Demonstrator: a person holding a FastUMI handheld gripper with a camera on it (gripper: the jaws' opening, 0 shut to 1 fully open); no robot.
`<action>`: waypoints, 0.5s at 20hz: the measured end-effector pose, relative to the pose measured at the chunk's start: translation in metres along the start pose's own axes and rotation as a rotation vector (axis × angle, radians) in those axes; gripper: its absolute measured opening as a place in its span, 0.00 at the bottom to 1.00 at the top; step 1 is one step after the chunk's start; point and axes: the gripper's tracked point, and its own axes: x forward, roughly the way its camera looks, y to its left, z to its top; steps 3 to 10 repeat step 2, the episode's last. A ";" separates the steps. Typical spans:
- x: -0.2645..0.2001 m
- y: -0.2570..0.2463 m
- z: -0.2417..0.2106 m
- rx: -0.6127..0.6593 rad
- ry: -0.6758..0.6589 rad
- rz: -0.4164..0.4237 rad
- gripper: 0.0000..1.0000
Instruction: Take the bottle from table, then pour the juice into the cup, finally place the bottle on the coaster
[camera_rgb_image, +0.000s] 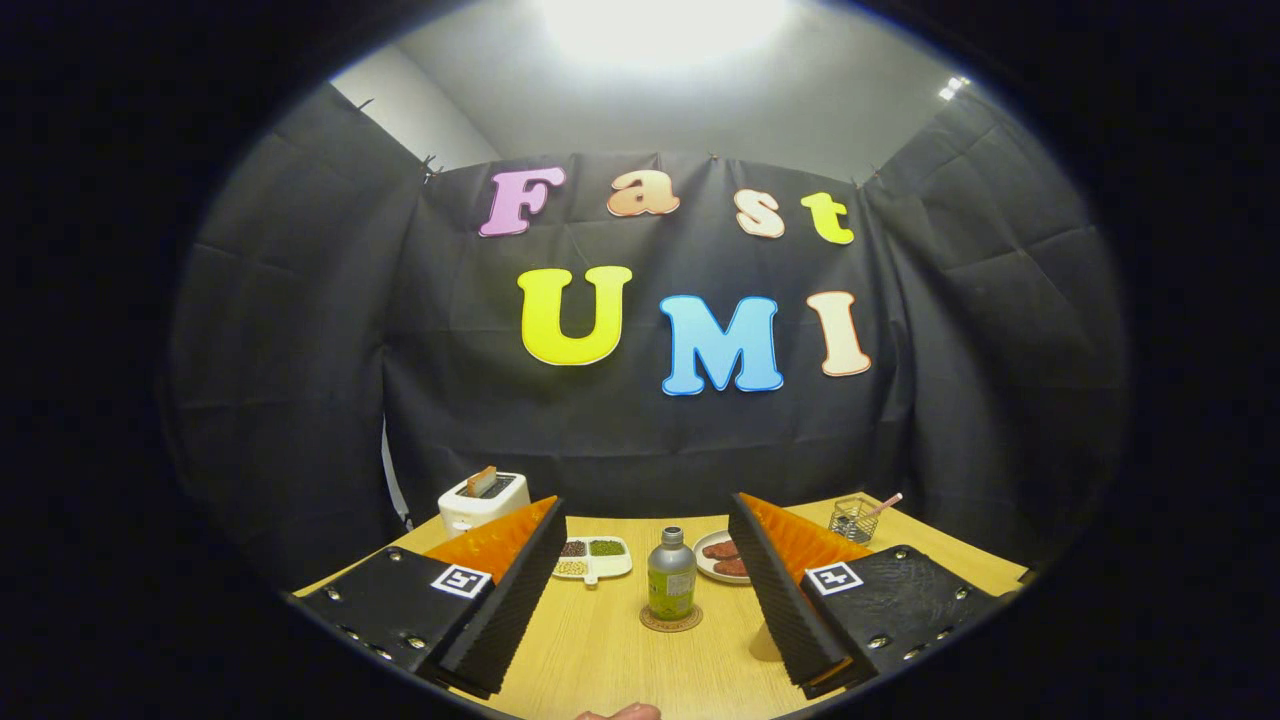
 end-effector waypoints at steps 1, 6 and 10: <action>0.000 0.002 0.002 -0.002 -0.001 0.002 0.99; 0.000 0.002 0.002 -0.003 -0.002 0.002 0.99; 0.000 0.002 0.002 -0.003 -0.002 0.002 0.99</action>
